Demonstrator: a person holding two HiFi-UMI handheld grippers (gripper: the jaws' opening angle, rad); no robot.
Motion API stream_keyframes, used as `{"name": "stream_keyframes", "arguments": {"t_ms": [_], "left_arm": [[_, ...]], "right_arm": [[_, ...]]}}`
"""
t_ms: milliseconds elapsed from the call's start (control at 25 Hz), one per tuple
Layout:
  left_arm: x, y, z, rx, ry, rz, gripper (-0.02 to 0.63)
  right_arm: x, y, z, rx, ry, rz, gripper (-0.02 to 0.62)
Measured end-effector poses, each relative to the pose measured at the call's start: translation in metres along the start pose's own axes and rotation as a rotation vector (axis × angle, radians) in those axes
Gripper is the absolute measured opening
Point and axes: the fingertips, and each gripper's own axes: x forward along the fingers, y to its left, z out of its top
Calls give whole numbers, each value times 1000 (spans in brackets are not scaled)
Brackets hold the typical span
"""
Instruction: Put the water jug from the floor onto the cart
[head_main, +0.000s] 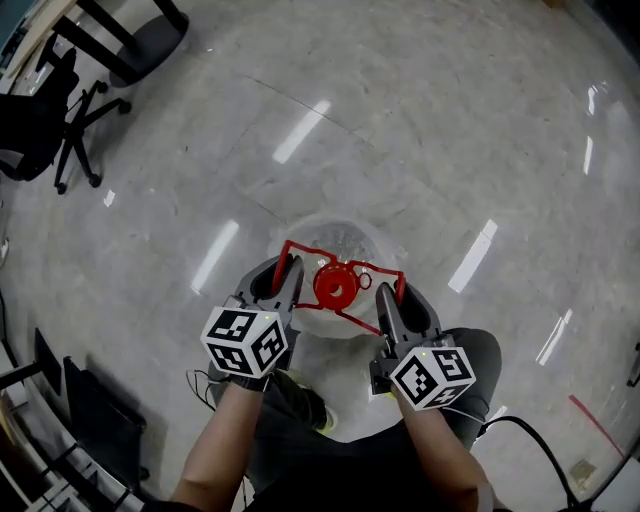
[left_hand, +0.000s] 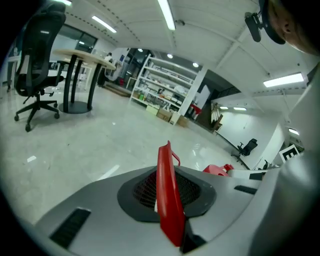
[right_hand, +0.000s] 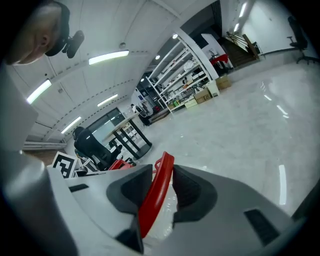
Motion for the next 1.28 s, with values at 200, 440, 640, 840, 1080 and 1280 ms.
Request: {"name": "stream_keyframes", "arguments": {"t_ms": [200,440,640,840,1080,1280], "left_arm": [[0,1,1,-117,-75,-25,26],[-4,-9,2,-93,-72,-7,20],[-7,-25,1,-77,-52,4,20],[-30,-48,16,-115,-54,-5,17],[-116,-95,94,-174,-84,45,17],[-254,-136,216,-214,-150,70,17]], "right_arm": [[4,-2,-3,85,-60,33,116],[6,7,4,171,-83,111,74],[2,15,9,206,-56,145,74],[-16,40,29,194,-23,181,74],[-67,135,107,140,35,252,71],[-139,286,205,96,47,336,67]]}}
